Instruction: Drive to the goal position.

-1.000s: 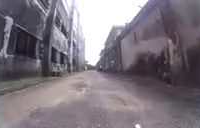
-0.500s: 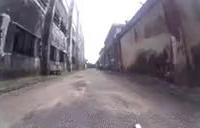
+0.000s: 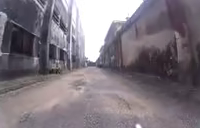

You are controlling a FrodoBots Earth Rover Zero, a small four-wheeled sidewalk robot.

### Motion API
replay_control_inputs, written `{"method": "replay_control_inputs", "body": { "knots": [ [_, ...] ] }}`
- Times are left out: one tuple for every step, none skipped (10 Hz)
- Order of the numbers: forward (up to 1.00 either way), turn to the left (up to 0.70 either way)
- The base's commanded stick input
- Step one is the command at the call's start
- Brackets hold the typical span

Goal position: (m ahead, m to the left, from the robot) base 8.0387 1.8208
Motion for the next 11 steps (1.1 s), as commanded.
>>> {"method": "replay_control_inputs", "body": {
  "knots": [
    [0.3, 0.0],
    [0.3, 0.0],
    [0.3, 0.0],
    [0.3, 0.0],
    [0.3, 0.0],
    [0.3, 0.0],
    [0.3, 0.0],
    [0.3, 0.0],
    [0.3, 0.0],
    [0.3, 0.0],
    [0.3, 0.0]
  ]
}}
